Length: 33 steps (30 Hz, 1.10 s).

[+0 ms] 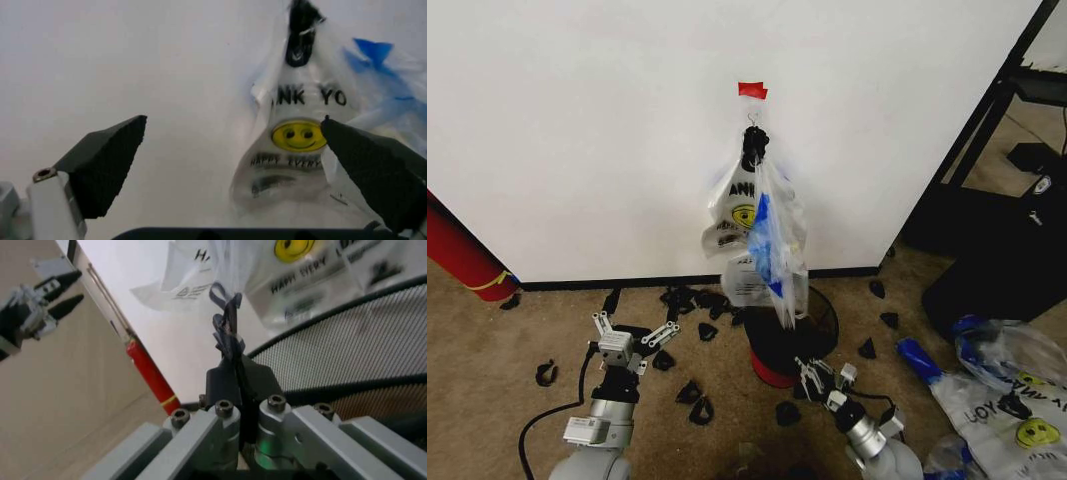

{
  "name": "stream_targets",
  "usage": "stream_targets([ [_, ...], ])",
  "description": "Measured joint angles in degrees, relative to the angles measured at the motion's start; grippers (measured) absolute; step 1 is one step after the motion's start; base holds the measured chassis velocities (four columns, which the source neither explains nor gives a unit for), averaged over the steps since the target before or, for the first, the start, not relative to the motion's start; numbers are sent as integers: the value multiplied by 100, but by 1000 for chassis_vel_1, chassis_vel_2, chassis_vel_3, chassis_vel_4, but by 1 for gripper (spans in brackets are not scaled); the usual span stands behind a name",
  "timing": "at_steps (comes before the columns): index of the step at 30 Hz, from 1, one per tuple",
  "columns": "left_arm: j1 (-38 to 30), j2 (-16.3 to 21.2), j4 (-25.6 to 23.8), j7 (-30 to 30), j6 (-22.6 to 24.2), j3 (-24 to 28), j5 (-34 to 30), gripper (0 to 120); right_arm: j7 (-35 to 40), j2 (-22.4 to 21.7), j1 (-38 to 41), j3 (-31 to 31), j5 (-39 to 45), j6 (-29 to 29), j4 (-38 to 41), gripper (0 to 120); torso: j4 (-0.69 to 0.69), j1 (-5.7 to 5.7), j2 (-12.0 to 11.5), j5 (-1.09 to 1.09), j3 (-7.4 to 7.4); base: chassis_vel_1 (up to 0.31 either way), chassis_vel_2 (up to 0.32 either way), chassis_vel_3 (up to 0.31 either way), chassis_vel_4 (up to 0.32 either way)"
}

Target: Pick up the garbage bag from the wall and place it over the trash bin.

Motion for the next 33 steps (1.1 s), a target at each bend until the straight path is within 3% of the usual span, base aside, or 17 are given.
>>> stream_targets([
  [8, -123, 9, 143, 15, 76, 135, 31, 100, 323, 137, 484, -76, 299, -137, 386, 0, 2, 0, 0, 0, 0, 0, 0, 0, 0],
  [15, -146, 119, 174, 19, 126, 244, -190, 100, 204, -204, 609, 31, 314, -289, 987, 0, 1, 0, 0, 0, 0, 0, 0, 0, 0],
  [20, -333, 382, -87, 88, 392, 637, -810, 100, -316, -606, 690, 369, -173, -244, 1311, 0, 1, 0, 0, 0, 0, 0, 0, 0, 0],
  [26, -1003, 1057, 24, 494, 606, 1267, -1684, 100, -660, -910, 820, 485, -544, -146, 1283, 0, 0, 0, 0, 0, 0, 0, 0, 0, 0],
  [29, -1588, 1469, 447, 575, 780, 1529, -1889, 100, -712, -922, 867, 464, -656, -121, 1157, 0, 0, 0, 0, 1, 0, 0, 0, 0, 0],
  [33, -2038, 1685, 829, 531, 809, 1683, -1884, 100, -285, -885, 828, 399, -711, 73, 1040, 0, -1, 0, 0, 0, 0, 0, 0, 0, 0],
])
